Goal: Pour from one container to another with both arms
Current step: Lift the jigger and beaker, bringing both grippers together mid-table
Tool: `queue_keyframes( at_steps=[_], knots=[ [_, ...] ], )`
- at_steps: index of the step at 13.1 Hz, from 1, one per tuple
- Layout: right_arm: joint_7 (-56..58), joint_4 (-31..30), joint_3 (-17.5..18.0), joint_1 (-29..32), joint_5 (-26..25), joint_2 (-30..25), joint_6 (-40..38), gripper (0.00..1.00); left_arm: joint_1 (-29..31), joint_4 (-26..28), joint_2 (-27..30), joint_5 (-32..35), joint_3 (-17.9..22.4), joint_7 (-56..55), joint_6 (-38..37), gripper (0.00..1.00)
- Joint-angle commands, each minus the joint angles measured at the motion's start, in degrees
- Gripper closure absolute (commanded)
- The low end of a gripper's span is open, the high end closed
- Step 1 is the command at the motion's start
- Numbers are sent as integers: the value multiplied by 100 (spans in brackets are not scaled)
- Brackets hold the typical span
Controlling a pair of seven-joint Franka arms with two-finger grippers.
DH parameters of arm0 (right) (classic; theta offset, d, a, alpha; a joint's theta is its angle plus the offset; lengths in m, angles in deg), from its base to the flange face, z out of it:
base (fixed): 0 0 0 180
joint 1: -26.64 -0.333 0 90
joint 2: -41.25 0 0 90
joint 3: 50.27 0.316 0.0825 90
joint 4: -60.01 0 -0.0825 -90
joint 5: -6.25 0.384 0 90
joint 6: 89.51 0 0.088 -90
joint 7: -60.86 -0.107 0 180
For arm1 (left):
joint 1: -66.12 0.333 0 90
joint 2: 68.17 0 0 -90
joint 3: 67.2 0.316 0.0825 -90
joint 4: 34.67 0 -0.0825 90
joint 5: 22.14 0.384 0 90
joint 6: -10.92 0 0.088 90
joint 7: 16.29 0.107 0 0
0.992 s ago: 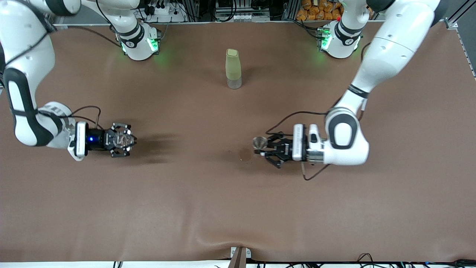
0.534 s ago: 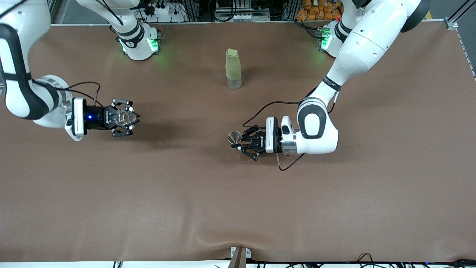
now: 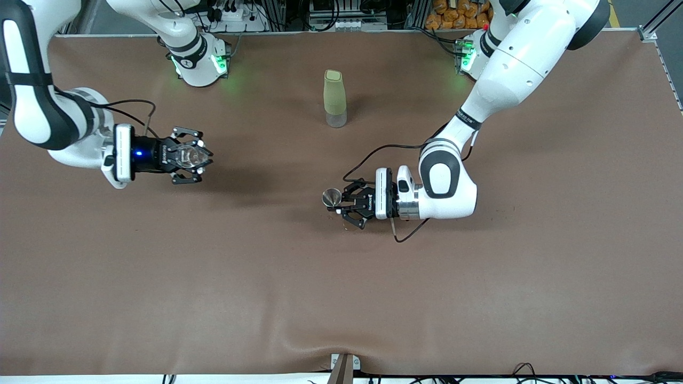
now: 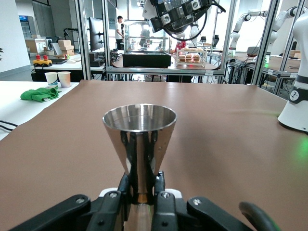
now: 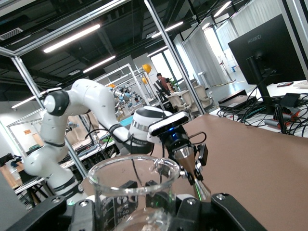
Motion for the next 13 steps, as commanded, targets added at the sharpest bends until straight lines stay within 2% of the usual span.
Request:
queue_keyframes(
  at_steps=[1, 7, 9, 13],
  knots=[
    [-92, -128, -95, -703, 629, -152, 538, 100, -165, -155, -111, -222, 52, 2, 151, 100],
    [-100, 143, -77, -1943, 1702, 59, 1533, 100, -341, -164, -190, -433, 61, 2, 449, 100],
    [-100, 389, -68, -2224, 2010, 322, 1630, 100, -341, -164, -216, -433, 61, 2, 467, 100],
    [-30, 908, -60, -2927, 3003, 832, 2226, 100, -324, -164, -216, -476, 61, 2, 476, 100]
  ],
)
